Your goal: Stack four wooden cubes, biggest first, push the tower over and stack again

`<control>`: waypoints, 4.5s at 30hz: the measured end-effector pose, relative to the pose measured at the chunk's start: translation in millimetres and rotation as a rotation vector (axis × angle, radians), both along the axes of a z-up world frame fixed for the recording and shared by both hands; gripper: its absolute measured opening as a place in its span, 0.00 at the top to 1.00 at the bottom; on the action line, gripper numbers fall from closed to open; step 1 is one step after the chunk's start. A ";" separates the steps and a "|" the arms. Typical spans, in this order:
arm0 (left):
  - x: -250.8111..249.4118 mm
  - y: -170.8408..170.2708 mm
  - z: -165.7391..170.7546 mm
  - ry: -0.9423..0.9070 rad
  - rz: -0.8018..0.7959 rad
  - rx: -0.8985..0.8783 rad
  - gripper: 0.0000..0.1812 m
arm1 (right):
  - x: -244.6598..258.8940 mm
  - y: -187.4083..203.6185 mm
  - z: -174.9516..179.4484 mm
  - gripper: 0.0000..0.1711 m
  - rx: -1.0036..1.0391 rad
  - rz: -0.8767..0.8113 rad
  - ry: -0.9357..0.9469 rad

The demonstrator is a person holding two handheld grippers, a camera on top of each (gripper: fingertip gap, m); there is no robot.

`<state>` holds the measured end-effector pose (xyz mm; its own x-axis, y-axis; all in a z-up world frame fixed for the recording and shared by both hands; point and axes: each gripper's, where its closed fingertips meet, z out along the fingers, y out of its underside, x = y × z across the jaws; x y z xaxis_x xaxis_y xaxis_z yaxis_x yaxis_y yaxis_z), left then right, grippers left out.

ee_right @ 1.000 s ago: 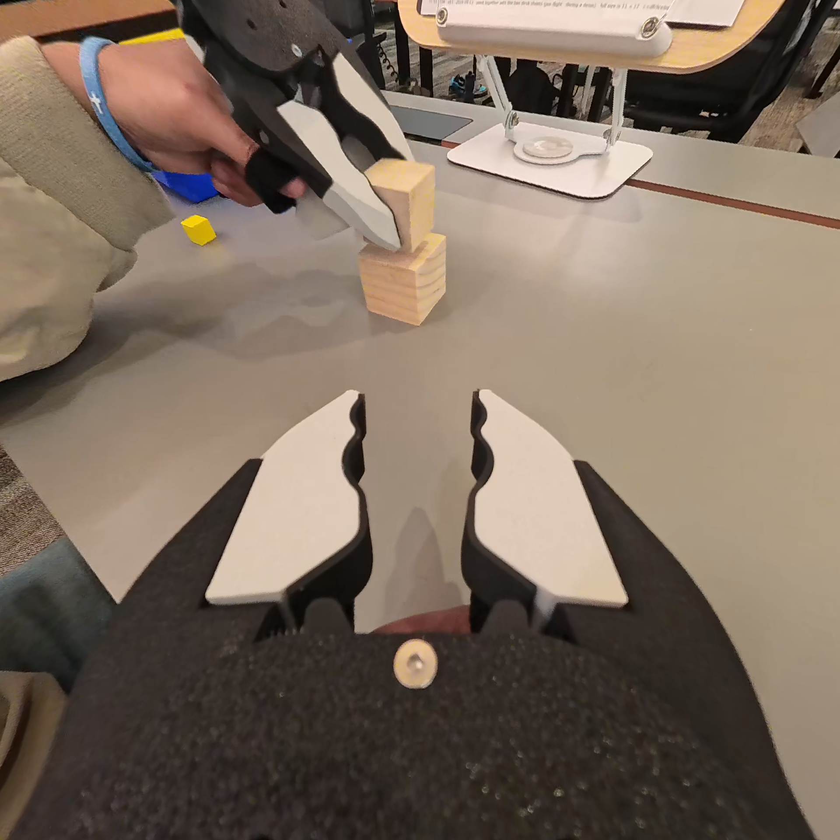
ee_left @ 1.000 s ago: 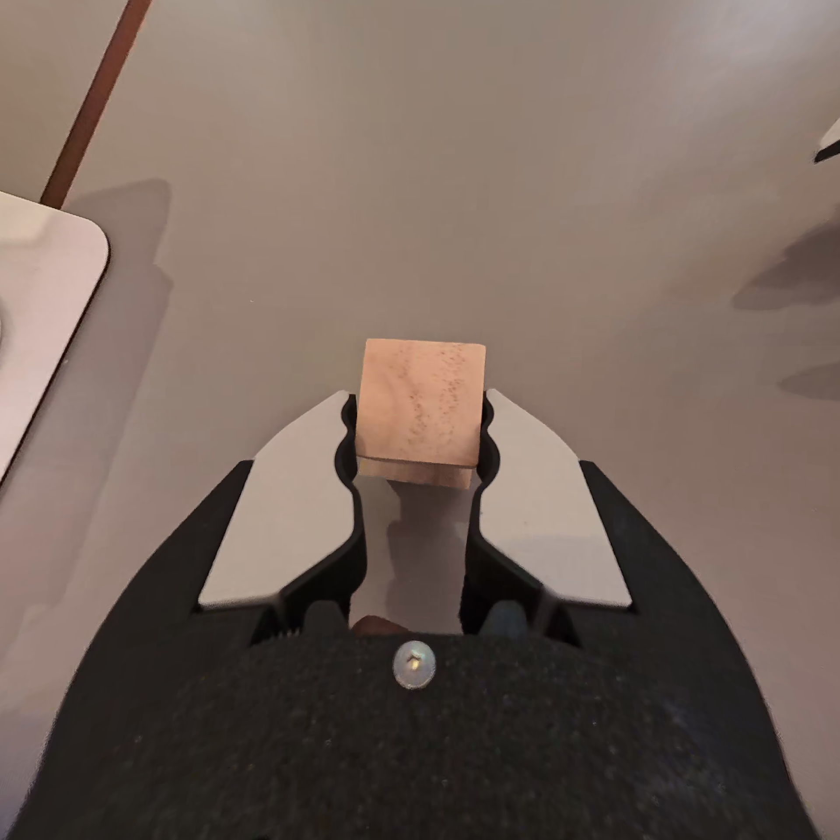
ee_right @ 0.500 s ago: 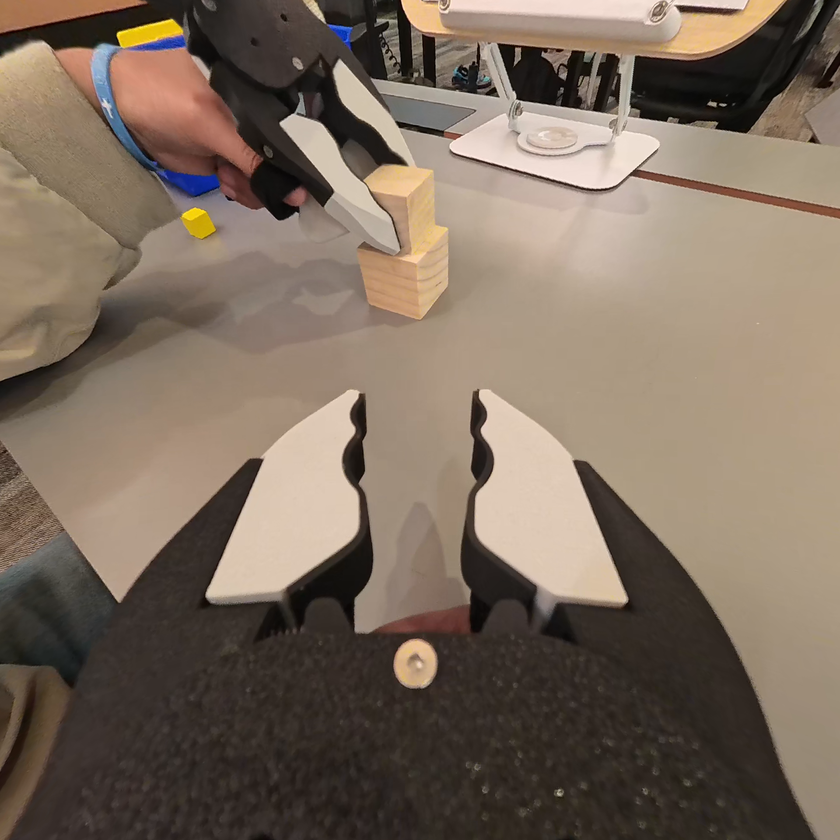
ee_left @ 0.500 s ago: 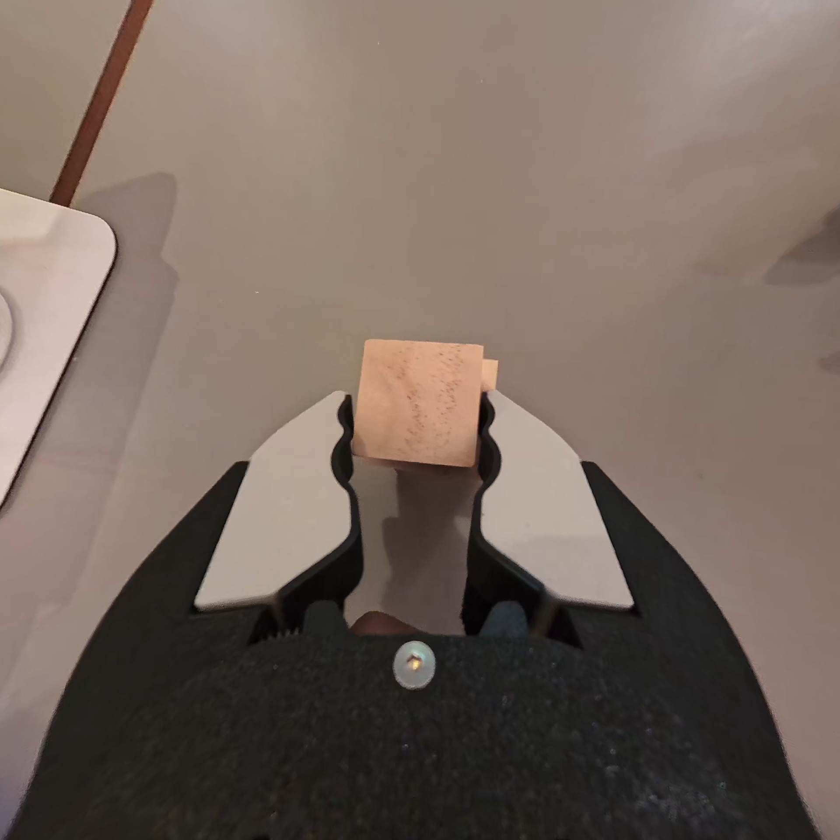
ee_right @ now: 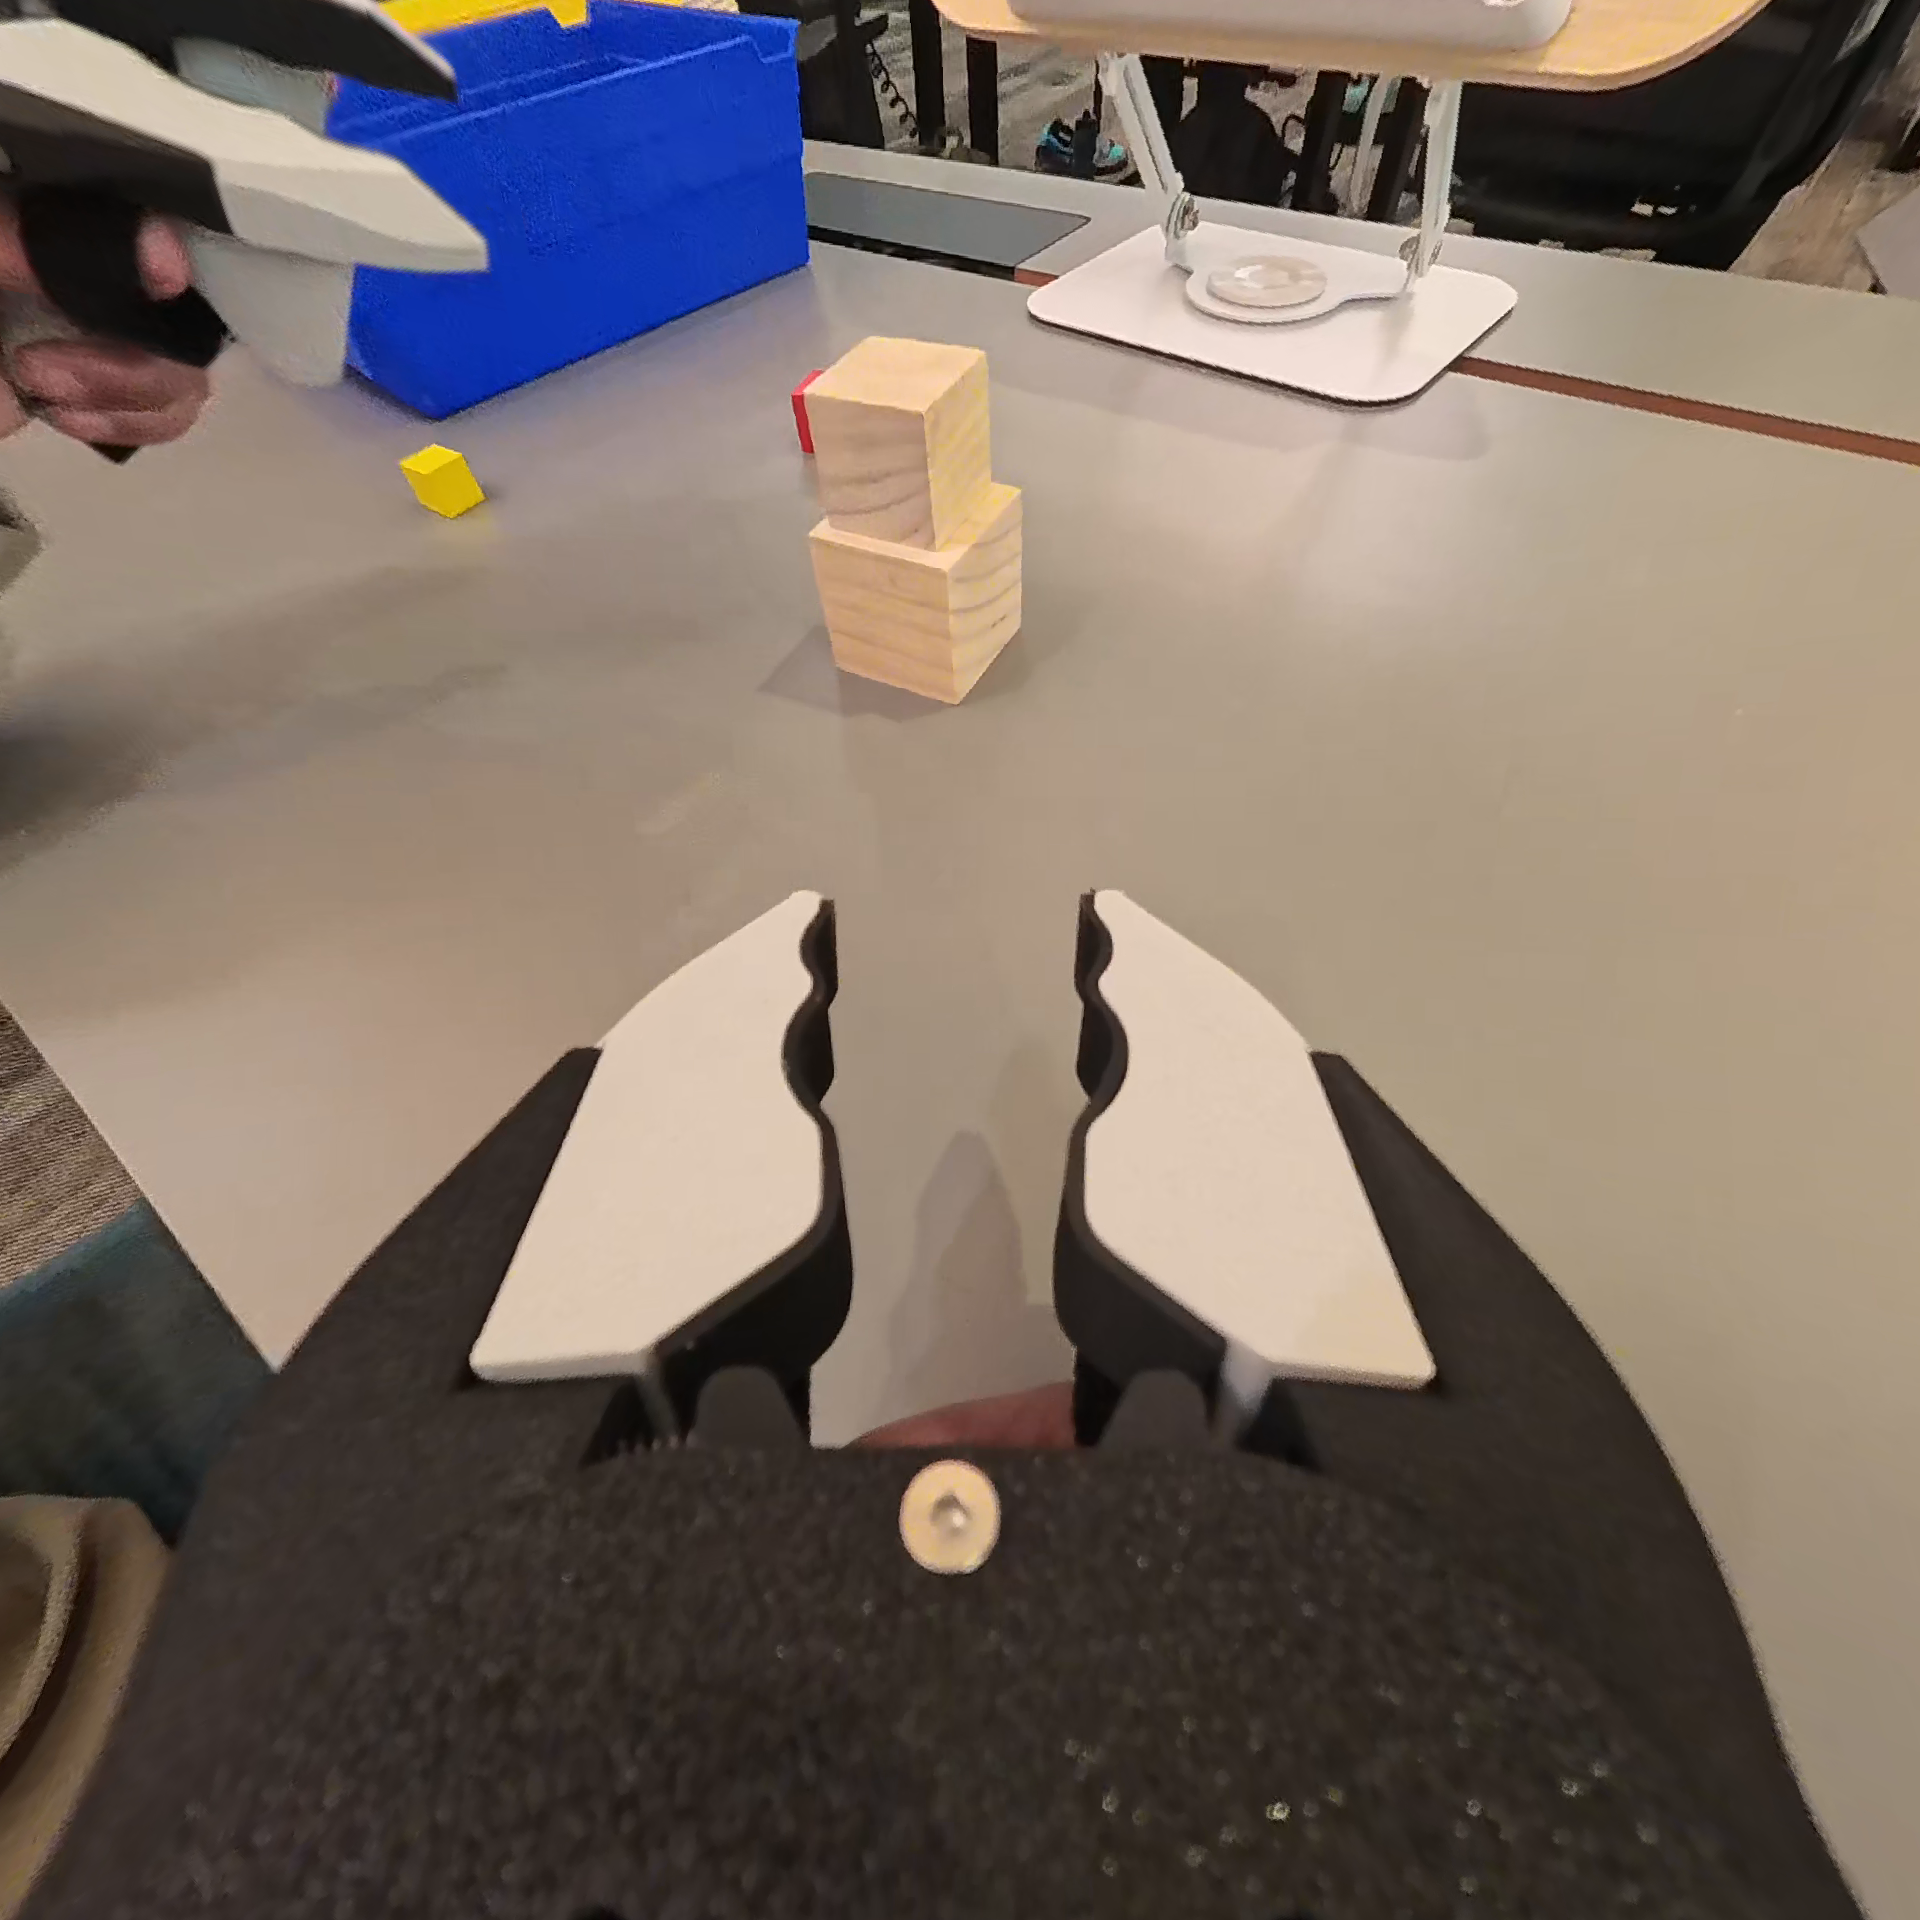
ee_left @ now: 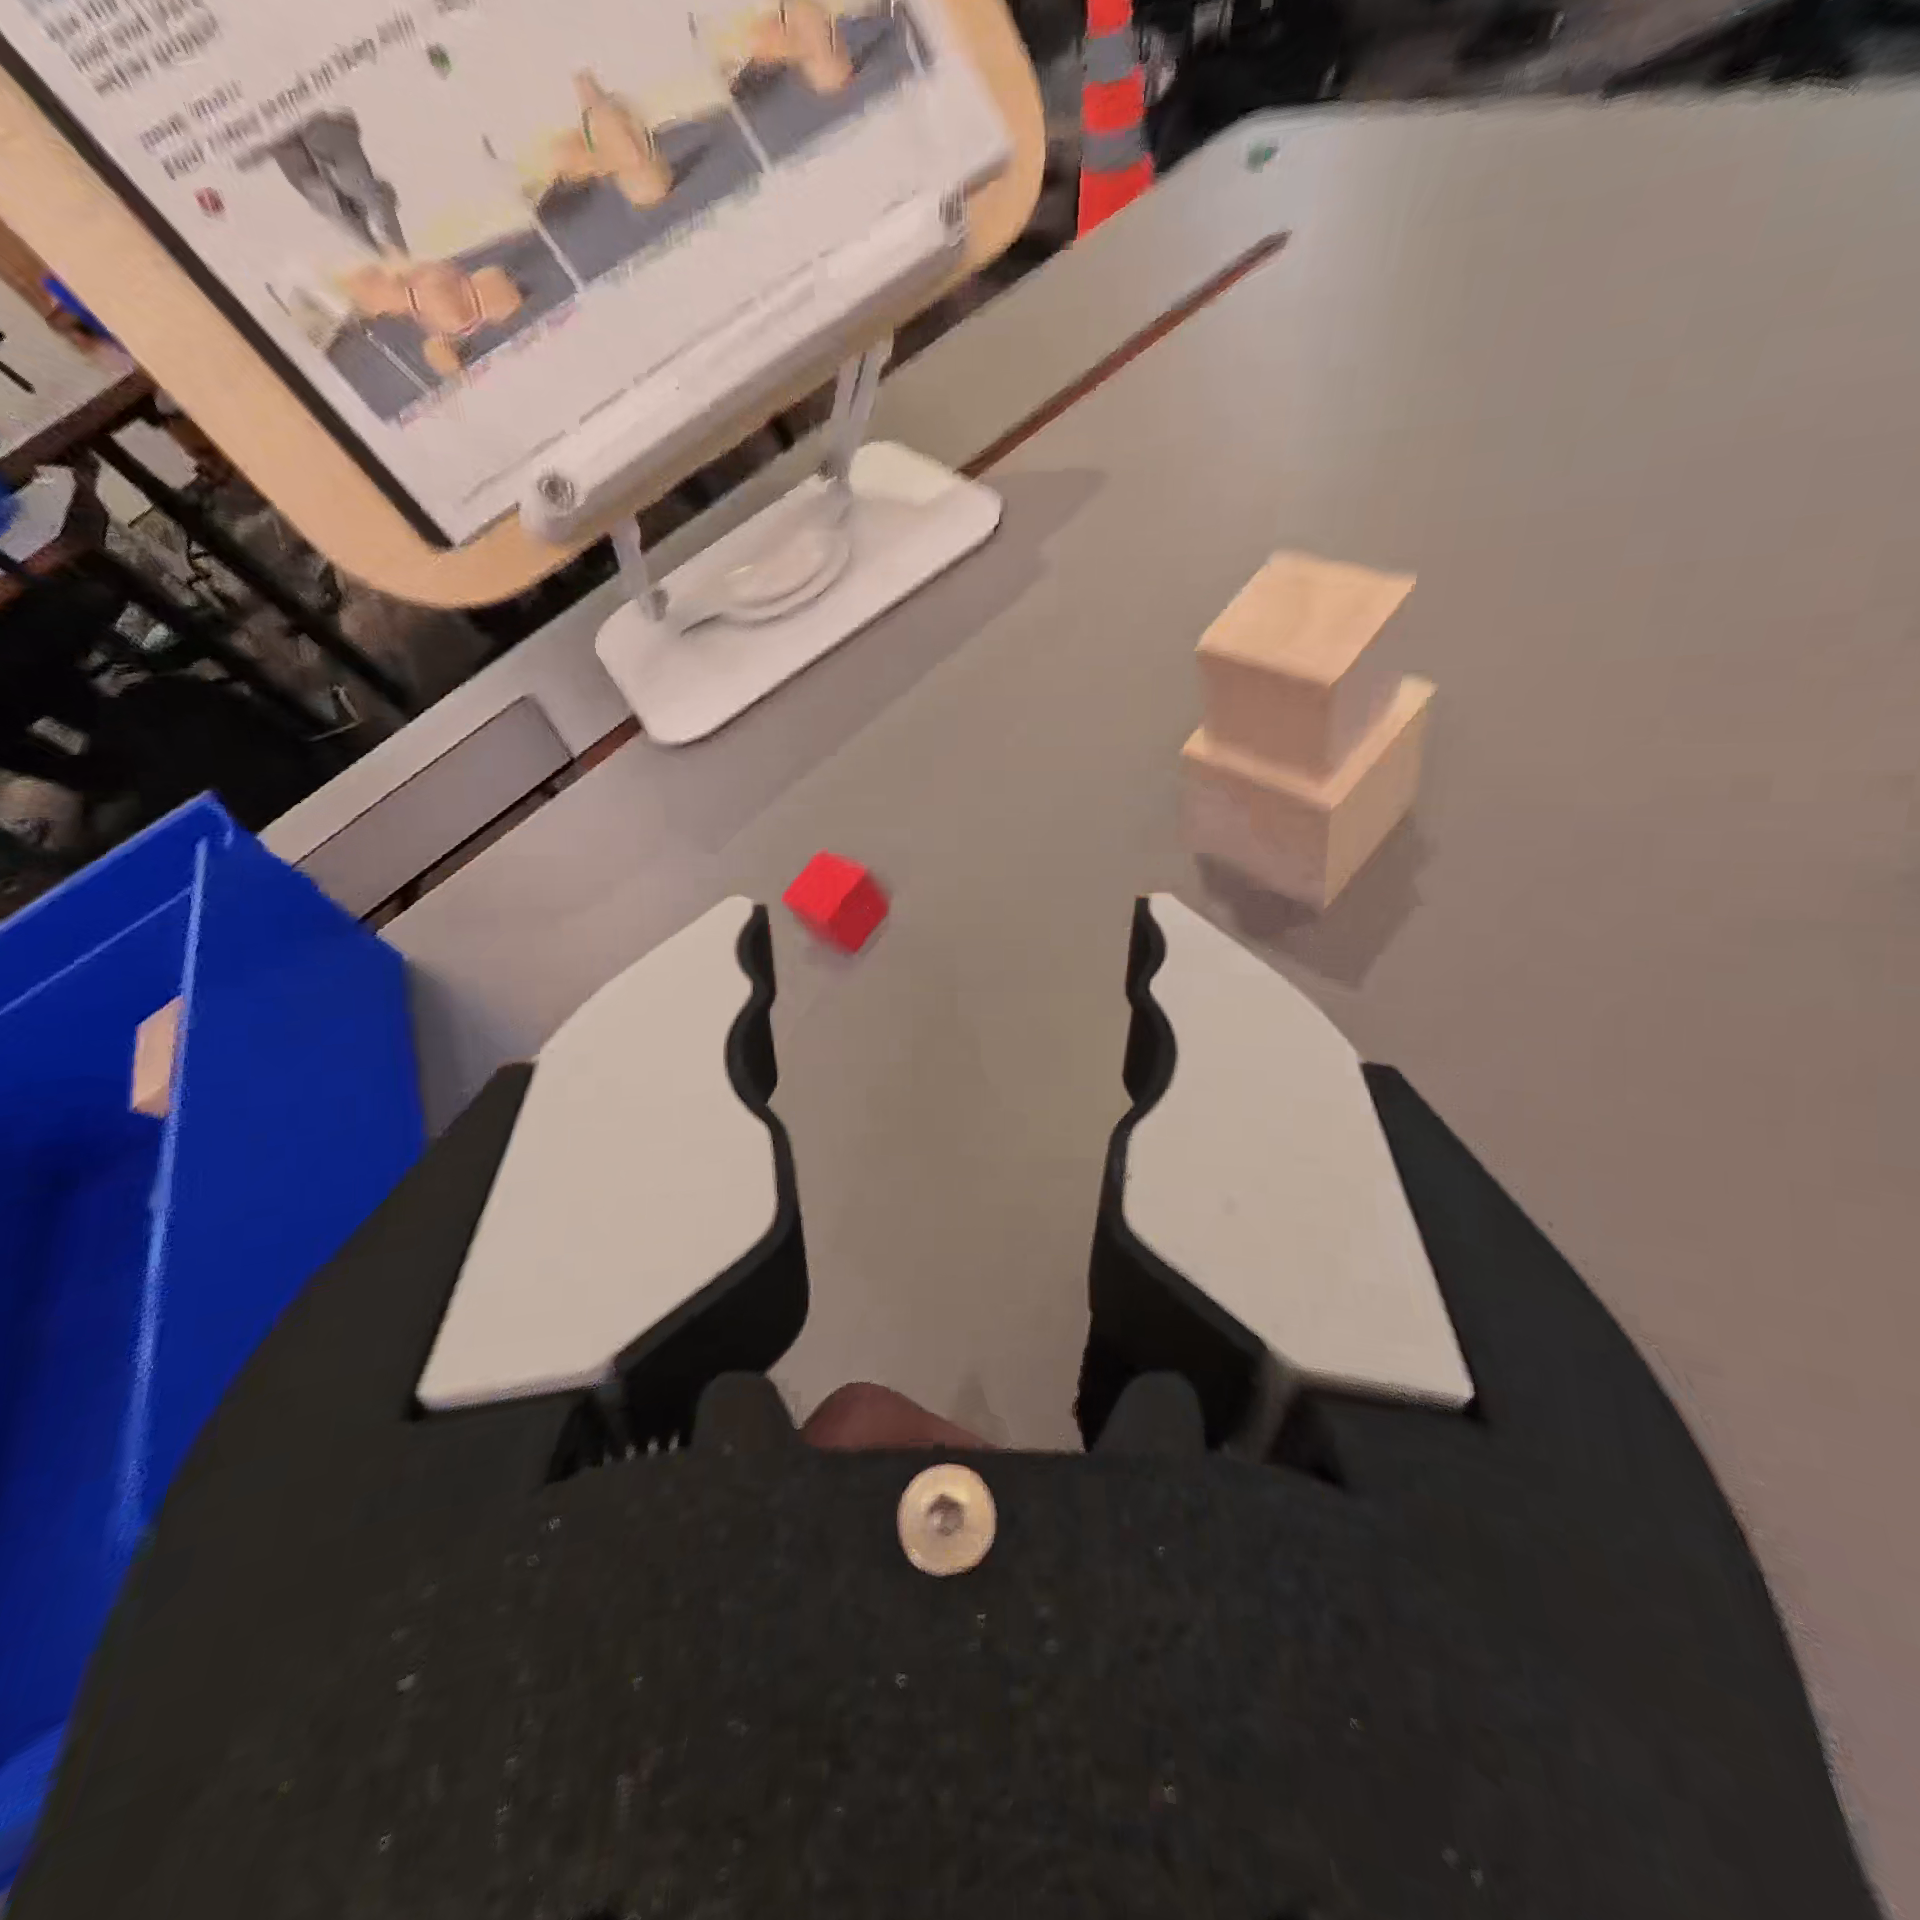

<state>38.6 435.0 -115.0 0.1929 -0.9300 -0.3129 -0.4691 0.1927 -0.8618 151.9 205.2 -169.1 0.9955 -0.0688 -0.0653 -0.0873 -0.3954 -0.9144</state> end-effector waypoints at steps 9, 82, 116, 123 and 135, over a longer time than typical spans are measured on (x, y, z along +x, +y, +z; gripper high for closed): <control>33.8 60.1 -47.8 0.514 -0.178 0.111 0.61 | -8.2 10.1 3.1 0.74 -0.005 0.033 -0.028; 15.2 -14.1 58.1 0.304 -0.103 0.149 0.69 | -8.2 -2.3 5.5 0.75 -0.019 0.037 -0.027; -36.8 45.4 -29.6 0.127 0.292 -0.183 0.88 | -13.6 8.2 -8.6 0.75 -0.053 0.069 -0.016; 58.4 -34.4 39.2 0.298 -0.283 -0.051 0.88 | -11.0 7.3 -5.6 0.75 -0.048 0.066 -0.024; 116.2 -61.1 0.3 0.638 -0.561 -0.070 0.88 | -9.7 1.8 -8.9 0.75 -0.060 0.060 -0.032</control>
